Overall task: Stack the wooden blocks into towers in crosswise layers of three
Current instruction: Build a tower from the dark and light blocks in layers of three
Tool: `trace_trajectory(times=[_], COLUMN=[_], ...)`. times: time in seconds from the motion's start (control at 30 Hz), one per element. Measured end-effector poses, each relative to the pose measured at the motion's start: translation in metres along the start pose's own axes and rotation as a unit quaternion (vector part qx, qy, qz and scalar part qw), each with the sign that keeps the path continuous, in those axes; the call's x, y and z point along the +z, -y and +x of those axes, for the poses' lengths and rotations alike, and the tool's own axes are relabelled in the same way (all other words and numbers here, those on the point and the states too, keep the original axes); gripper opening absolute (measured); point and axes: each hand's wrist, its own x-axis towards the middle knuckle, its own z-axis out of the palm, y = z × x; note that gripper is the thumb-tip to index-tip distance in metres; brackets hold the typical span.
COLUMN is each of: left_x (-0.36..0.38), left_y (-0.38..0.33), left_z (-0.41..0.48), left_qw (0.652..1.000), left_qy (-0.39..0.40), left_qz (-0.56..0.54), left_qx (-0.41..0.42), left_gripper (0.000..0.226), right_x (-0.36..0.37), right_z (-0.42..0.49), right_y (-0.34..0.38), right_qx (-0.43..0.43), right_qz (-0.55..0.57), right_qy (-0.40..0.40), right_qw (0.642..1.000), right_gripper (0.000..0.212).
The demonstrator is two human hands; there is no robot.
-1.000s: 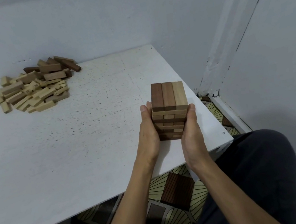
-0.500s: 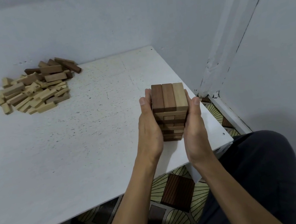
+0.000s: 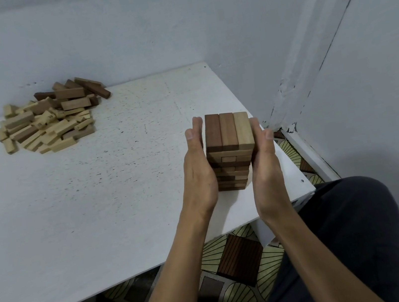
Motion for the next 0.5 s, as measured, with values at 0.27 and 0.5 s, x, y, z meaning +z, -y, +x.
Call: trace_trajectory(times=[0.27,0.5], left_x=[0.003,0.005], left_y=[-0.005,-0.006], left_z=[0.001,0.0], left_qw=[0.999,0.998], left_qy=[-0.009,-0.005], left_qz=[0.023,0.047], left_qx=[0.043,0.051], left_gripper=[0.07,0.069], right_x=[-0.001,0.005], right_z=[-0.001,-0.003], right_y=[0.014,0.017], right_qx=[-0.029,-0.03], right_qz=[-0.021,-0.027], right_qy=[0.011,0.022], right_qw=[0.999,0.999], right_gripper=[0.088,0.083])
